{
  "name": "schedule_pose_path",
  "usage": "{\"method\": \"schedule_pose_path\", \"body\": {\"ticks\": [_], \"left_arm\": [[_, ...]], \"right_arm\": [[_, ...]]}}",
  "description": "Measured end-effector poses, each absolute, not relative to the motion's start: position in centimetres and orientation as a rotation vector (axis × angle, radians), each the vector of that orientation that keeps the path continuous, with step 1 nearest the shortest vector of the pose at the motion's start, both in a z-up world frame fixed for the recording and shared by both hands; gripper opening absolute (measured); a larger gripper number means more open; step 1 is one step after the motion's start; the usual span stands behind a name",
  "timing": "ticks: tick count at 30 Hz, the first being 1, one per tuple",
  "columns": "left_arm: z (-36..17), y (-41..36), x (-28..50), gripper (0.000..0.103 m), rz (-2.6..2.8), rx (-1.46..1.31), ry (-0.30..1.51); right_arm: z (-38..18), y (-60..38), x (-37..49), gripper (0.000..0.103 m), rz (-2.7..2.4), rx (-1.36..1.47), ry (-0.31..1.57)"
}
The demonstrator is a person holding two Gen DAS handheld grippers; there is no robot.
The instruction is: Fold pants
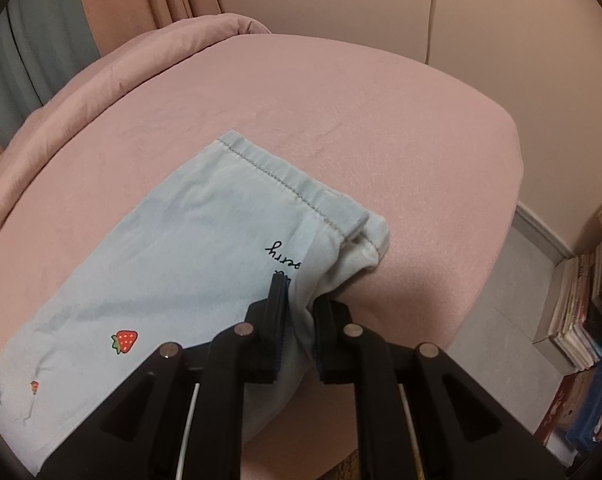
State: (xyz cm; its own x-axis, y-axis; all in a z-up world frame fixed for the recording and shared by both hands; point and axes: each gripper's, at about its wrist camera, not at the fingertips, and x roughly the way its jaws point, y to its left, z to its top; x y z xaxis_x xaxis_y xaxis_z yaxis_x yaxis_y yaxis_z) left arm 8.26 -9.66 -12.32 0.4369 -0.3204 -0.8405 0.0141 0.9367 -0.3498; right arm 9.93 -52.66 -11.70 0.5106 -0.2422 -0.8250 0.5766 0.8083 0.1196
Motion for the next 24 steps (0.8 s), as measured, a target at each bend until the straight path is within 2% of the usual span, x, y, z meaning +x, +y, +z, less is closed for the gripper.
{"method": "schedule_pose_path", "body": {"ticks": [11, 16, 19, 22, 24], "left_arm": [[-12.4, -9.8, 8.3, 0.045, -0.197, -0.297, 1.1], [-12.4, -9.7, 8.2, 0.045, -0.196, -0.302, 1.098], [-12.4, -9.9, 8.2, 0.045, -0.192, -0.294, 1.096], [-12.4, -9.9, 8.1, 0.045, -0.189, -0.295, 1.093], [-12.5, -9.8, 8.1, 0.045, -0.187, -0.311, 1.089]], "right_arm": [[-11.7, -52.3, 9.4, 0.014, -0.499, 0.396, 0.906], [-11.6, -52.3, 9.2, 0.02, -0.486, 0.411, 0.904], [-11.5, -52.4, 9.1, 0.027, -0.479, 0.425, 0.9], [-11.4, -52.4, 8.8, 0.043, -0.456, 0.451, 0.894], [-11.2, -52.3, 8.7, 0.057, -0.455, 0.462, 0.903]]}}
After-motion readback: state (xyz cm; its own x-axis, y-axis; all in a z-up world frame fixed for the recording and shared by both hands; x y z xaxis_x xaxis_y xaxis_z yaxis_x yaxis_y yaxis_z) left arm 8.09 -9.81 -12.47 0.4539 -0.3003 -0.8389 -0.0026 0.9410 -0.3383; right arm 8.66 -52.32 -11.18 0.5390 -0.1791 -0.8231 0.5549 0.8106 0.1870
